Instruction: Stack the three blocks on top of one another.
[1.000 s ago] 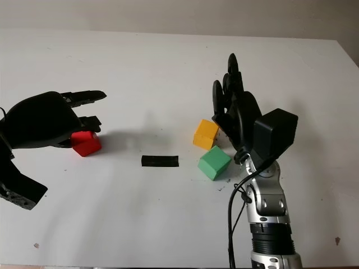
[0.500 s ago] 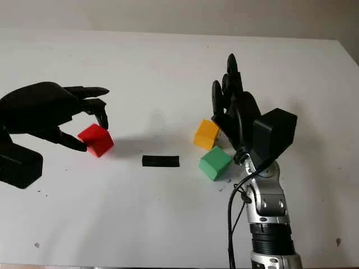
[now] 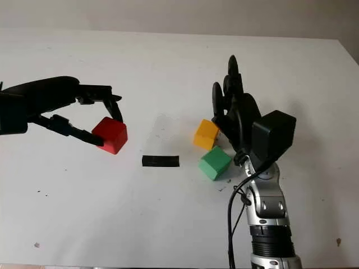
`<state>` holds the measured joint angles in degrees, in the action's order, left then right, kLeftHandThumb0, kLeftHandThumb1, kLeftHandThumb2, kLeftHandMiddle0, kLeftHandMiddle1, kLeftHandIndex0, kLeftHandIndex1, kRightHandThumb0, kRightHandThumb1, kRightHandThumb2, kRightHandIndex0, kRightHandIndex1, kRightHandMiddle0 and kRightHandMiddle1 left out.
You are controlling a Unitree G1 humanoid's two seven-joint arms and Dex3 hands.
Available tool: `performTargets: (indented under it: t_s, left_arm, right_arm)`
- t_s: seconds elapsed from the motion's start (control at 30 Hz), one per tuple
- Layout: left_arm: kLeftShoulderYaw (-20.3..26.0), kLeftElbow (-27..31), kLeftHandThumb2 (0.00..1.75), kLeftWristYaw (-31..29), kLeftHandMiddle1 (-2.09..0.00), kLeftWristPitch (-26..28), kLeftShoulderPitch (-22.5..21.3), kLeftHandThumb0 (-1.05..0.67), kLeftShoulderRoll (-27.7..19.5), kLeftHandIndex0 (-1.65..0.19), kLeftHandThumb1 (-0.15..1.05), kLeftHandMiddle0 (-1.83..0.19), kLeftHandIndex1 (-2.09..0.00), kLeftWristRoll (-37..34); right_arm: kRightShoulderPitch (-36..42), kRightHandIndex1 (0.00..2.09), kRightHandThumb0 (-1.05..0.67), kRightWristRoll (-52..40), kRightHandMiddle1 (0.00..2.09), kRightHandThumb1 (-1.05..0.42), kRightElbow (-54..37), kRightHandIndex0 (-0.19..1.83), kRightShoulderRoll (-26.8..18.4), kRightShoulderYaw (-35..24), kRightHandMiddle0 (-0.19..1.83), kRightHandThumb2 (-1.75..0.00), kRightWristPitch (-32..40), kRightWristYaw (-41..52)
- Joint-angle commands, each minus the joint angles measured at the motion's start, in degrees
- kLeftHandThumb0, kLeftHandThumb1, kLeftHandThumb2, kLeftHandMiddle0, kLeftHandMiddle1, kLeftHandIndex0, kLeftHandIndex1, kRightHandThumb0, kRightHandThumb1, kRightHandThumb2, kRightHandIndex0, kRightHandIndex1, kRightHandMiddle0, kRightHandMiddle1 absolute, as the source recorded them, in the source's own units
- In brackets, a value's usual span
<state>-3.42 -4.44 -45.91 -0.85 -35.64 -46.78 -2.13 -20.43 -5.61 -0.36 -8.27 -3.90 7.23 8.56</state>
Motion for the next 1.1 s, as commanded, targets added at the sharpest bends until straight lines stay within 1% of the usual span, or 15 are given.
performTargets:
  t_s: [0.0, 0.07, 0.13, 0.2, 0.27, 0.37, 0.43, 0.5, 0.57, 0.67, 0.8, 0.87, 0.97, 1.07]
  left_arm:
    - [1.46, 2.02, 0.05, 1.00, -0.06, 2.09, 1.07, -0.49, 1.39, -0.32, 0.99, -0.24, -1.49, -1.16]
    - [2.20, 3.63, 0.06, 2.76, -0.05, 2.91, 3.07, -0.49, 3.81, -0.31, 1.00, -0.24, -1.49, -2.26]
    - [3.07, 5.56, 0.06, 5.84, -0.05, 3.21, 6.34, -0.49, 7.07, -0.29, 1.01, -0.24, -1.49, -3.27]
    - [3.09, 7.16, 0.06, 9.65, -0.05, 2.17, 9.05, -0.49, 9.97, -0.29, 1.01, -0.23, -1.47, -2.18]
    - [2.34, 9.63, 0.06, 15.50, -0.05, 1.66, 11.68, -0.48, 14.03, -0.27, 1.02, -0.22, -1.47, 0.55]
    - [1.15, 12.45, 0.06, 20.85, -0.05, 2.41, 13.87, -0.45, 17.97, -0.23, 1.03, -0.21, -1.49, 3.86]
    - [-0.92, 13.85, 0.06, 25.11, -0.04, 1.25, 15.67, -0.42, 20.86, -0.18, 1.04, -0.20, -1.50, 7.99]
    - [-2.76, 14.78, 0.07, 28.85, -0.05, 0.26, 16.98, -0.40, 22.65, -0.15, 1.05, -0.20, -1.53, 12.74]
    - [-4.27, 16.26, 0.09, 31.05, -0.05, 1.44, 18.39, -0.39, 24.33, -0.11, 1.05, -0.19, -1.60, 16.05]
    - [-5.80, 18.11, 0.12, 32.58, -0.05, 2.95, 20.20, -0.38, 25.54, -0.06, 1.05, -0.18, -1.67, 20.00]
    - [-6.38, 18.98, 0.15, 33.30, -0.05, 3.87, 21.23, -0.40, 26.37, -0.02, 1.05, -0.16, -1.75, 22.87]
    - [-6.58, 19.85, 0.14, 32.87, -0.05, 5.89, 21.44, -0.39, 26.88, -0.02, 1.05, -0.17, -1.77, 23.89]
    - [-6.94, 21.83, 0.12, 30.68, -0.06, 10.29, 21.23, -0.38, 26.78, -0.03, 1.05, -0.18, -1.76, 24.77]
    - [-7.15, 23.03, 0.11, 29.65, -0.06, 12.82, 20.99, -0.37, 26.49, -0.05, 1.05, -0.20, -1.76, 25.91]
  right_arm:
    - [0.65, 0.00, -0.68, 0.09, 0.00, -1.05, -1.21, -0.19, 0.20, 0.17, -0.19, -0.65, 0.01, -0.27]
    - [0.68, 0.00, -0.68, -0.10, 0.00, -1.05, -1.29, -0.19, 0.34, 0.11, -0.19, -0.65, 0.29, -0.33]
    - [0.68, 0.00, -0.69, -0.01, 0.00, -1.05, -1.29, -0.19, 0.50, 0.11, -0.19, -0.64, 0.39, -0.65]
    - [0.63, 0.00, -0.69, -0.26, 0.00, -1.05, -1.13, -0.19, 0.55, 0.06, -0.19, -0.63, 0.20, -0.49]
    - [0.56, 0.00, -0.68, -0.52, 0.00, -1.05, -1.19, -0.19, 0.68, 0.00, -0.19, -0.63, 0.37, -0.41]
    - [0.50, 0.00, -0.68, -0.66, 0.00, -1.05, -1.32, -0.19, 0.73, 0.07, -0.19, -0.64, 0.70, -0.29]
    - [0.50, 0.00, -0.68, -0.46, 0.00, -1.05, -1.46, -0.19, 0.82, 0.17, -0.19, -0.63, 0.71, -0.46]
    - [0.55, 0.00, -0.69, -0.29, 0.00, -1.05, -1.79, -0.19, 0.86, 0.22, -0.19, -0.63, 0.98, -0.66]
    - [0.66, 0.00, -0.69, 0.02, 0.00, -1.05, -2.15, -0.19, 0.81, 0.23, -0.19, -0.62, 1.04, -0.88]
    - [0.81, 0.00, -0.69, 0.18, 0.00, -1.05, -2.46, -0.19, 0.72, 0.19, -0.19, -0.62, 1.27, -0.87]
    - [0.69, 0.00, -0.68, 0.10, 0.00, -1.05, -2.08, -0.19, 0.98, 0.16, -0.19, -0.62, 1.27, -0.81]
    - [0.56, 0.00, -0.69, 0.21, 0.00, -1.05, -1.86, -0.19, 1.13, 0.23, -0.19, -0.62, 1.26, -0.96]
    - [0.44, 0.00, -0.69, 0.33, 0.00, -1.05, -1.80, -0.19, 1.31, 0.30, -0.19, -0.62, 1.21, -1.14]
    - [0.38, 0.00, -0.69, 0.46, 0.00, -1.05, -1.81, -0.19, 1.56, 0.33, -0.19, -0.62, 1.27, -1.44]
